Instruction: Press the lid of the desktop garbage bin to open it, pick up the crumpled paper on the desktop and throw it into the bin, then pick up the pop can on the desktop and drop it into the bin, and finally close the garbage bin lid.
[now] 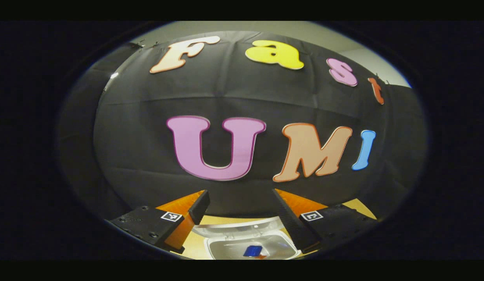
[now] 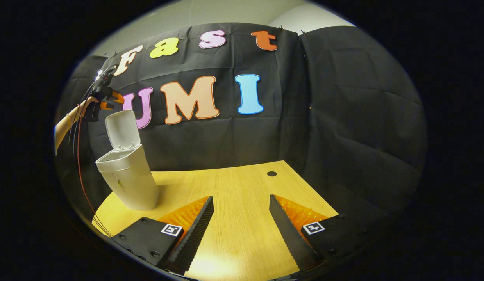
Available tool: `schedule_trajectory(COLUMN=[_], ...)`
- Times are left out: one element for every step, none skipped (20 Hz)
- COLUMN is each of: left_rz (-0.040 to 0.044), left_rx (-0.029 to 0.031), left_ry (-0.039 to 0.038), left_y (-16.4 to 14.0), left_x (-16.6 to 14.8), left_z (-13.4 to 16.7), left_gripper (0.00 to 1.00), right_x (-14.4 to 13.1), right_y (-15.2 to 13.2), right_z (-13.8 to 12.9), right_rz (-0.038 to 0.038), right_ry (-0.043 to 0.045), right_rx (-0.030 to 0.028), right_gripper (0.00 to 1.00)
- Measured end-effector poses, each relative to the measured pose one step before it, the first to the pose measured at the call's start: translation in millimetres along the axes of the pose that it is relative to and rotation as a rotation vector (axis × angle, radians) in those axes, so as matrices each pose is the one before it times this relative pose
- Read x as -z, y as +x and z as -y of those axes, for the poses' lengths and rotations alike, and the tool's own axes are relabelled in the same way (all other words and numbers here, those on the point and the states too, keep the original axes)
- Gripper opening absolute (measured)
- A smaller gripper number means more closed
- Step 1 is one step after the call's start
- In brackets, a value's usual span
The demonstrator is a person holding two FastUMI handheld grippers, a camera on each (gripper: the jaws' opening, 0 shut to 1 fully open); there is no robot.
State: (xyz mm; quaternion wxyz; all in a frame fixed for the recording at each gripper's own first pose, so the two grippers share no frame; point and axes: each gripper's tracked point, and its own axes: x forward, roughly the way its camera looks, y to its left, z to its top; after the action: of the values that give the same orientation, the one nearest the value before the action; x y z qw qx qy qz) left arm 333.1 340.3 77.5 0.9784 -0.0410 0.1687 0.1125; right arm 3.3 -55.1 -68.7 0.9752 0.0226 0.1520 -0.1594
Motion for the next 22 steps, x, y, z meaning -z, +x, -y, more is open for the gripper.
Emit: schedule_trajectory(left_rz=[-0.03015,-0.02585,-0.02789,0.00335,0.00597,-0.01358,-0.01433,-0.03583,-0.02734,-0.01915,-0.01491,-0.01955,-0.02378,-0.02946,-0.0402,-0.04408,-0.02653,0.00278,0.03362,0.0462,0.02853,0.02107], left_rx=[0.00041,0.0177,-0.0032,-0.00154,0.00862,0.01008,0.01848,0.00985,0.00635,0.00849,0.01006,0.01136,0.01208,0.00899,0.00694,0.00257,0.00121,-0.01002,-0.01369,-0.03145,-0.02213,-0.00904], left_ry=[-0.0318,-0.04045,-0.02229,0.03864,0.02413,0.03669,0.00469,0.00049,-0.0036,-0.00821,-0.01318,-0.00505,0.01016,0.02641,0.02857,0.02764,0.0204,0.00631,-0.0001,-0.02352,-0.0144,-0.00766], left_y=[1.2,-0.78,-6.9,-3.69,-6.47,-7.58,-6.71,-6.37,-1.89,-4.95,-3.9,-1.88,-1.06,-0.68,-0.14,-3.65,-2.28,2.65,2.18,5.63,5.03,-2.83], left_x=[10.5,10.18,8.26,0.76,4.25,7.71,13.92,19.2,20.07,22.41,21.63,19.33,18.69,17.39,16.15,16.48,14.06,1.22,-6.3,-4.0,-1.36,3.33], left_z=[-2.51,1.72,0.23,-0.92,3.01,4.22,8.28,4.29,3.79,2.95,4.26,4.7,3.57,2.54,1.64,0.27,1.06,-2.38,-1.49,-2.4,-2.27,-2.62], left_gripper=[0.94,0.94,0.94,0.94,0.91,0.9,0.9,0.91,0.93,0.93,0.94,0.93,0.93,0.94,0.95,0.94,0.95,0.95,0.95,0.96,0.94,1.0], right_x=[0.25,1.66,1.1,1.72,4.82,-0.63,1.11,1.65,0.02,0.32,-0.76,0.36,-0.49,-0.85,-0.3,-0.56,0.79,2.5,2.44,3.97,2.28,0.33], right_y=[-2.09,-1.04,-0.31,0.18,-3.12,0.54,0.17,0.24,1.15,0.4,0.45,0.63,0.39,1.62,1.48,2.22,1.95,0.95,1.42,-0.07,0.42,1.3], right_z=[1.67,2.95,1.69,1.37,-2.88,-1.43,-0.31,-0.71,-1.14,-0.94,-0.45,-1.61,-0.78,0.2,1.22,1.84,1.75,1.81,0.44,-0.29,-0.47,0.37], right_rz=[0.00065,-0.00061,-0.00392,-0.0053,-0.00369,-0.00042,-0.00095,-0.00006,0.00027,0.00033,0.00063,-0.00342,-0.00474,-0.00435,-0.00451,-0.00583,-0.0056,-0.00649,-0.0095,-0.01198,-0.01135,-0.00377], right_ry=[-0.00294,-0.00081,0.00303,0.00618,0.00882,0.01202,0.01391,0.0126,0.00895,0.00457,0.00223,0.00028,-0.00312,-0.00803,-0.01038,-0.00786,-0.00265,0.00221,0.00393,0.0024,-0.00358,-0.00846], right_rx=[0.00808,0.00624,0.00407,-0.00048,-0.00347,-0.00584,-0.00977,-0.01343,-0.01251,-0.01123,-0.00894,-0.0101,-0.00809,-0.00394,-0.00048,0.0002,-0.00208,-0.00425,-0.00643,-0.00743,-0.00668,-0.0033], right_gripper=[0.96,0.96,0.96,0.96,0.96,0.95,0.95,0.95,0.96,0.96,0.96,0.95,0.96,0.96,0.96,0.96,0.95,0.96,0.96,0.96,0.96,0.96])
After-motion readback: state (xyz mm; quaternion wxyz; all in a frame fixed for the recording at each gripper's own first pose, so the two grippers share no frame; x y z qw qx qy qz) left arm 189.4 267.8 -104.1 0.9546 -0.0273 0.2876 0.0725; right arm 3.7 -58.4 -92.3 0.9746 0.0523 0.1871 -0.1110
